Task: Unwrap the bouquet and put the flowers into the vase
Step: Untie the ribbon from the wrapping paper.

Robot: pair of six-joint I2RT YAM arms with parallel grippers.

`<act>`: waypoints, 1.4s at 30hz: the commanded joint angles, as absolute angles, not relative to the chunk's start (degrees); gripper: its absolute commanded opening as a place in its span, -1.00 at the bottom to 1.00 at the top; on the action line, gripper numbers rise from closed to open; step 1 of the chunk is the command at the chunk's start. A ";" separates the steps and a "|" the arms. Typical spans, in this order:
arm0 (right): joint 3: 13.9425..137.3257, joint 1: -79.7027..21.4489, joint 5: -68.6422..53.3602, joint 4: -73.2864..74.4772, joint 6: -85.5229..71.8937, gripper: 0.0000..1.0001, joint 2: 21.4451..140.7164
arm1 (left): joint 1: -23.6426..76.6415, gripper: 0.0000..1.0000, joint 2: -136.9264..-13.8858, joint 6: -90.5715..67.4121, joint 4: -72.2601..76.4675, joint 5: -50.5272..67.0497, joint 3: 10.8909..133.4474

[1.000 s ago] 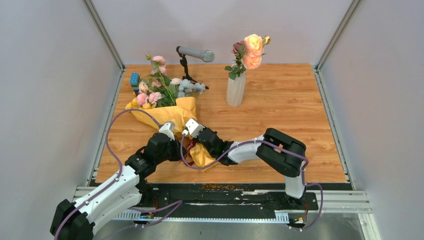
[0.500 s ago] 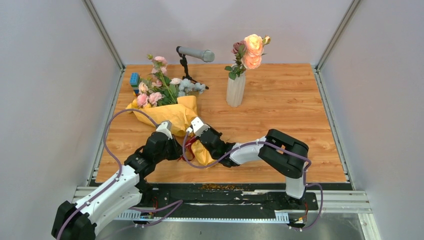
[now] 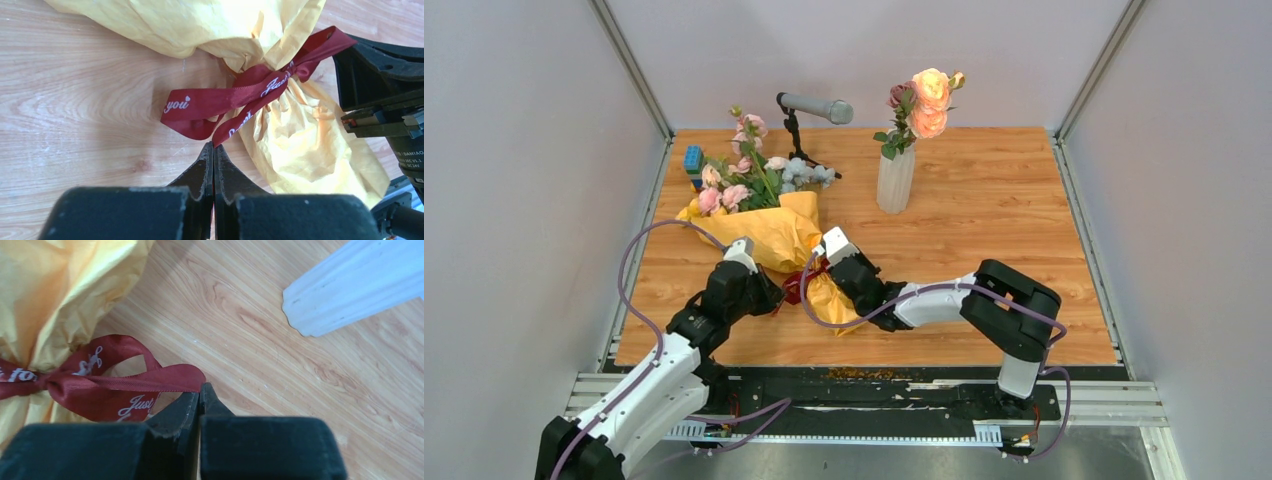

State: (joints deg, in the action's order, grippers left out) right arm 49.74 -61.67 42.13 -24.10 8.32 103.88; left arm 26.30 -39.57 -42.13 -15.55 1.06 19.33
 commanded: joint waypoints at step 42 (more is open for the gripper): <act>35.95 -32.54 30.06 -3.43 -14.36 -1.00 73.59 | 6.51 -1.00 -27.98 -37.98 -27.33 -4.23 29.43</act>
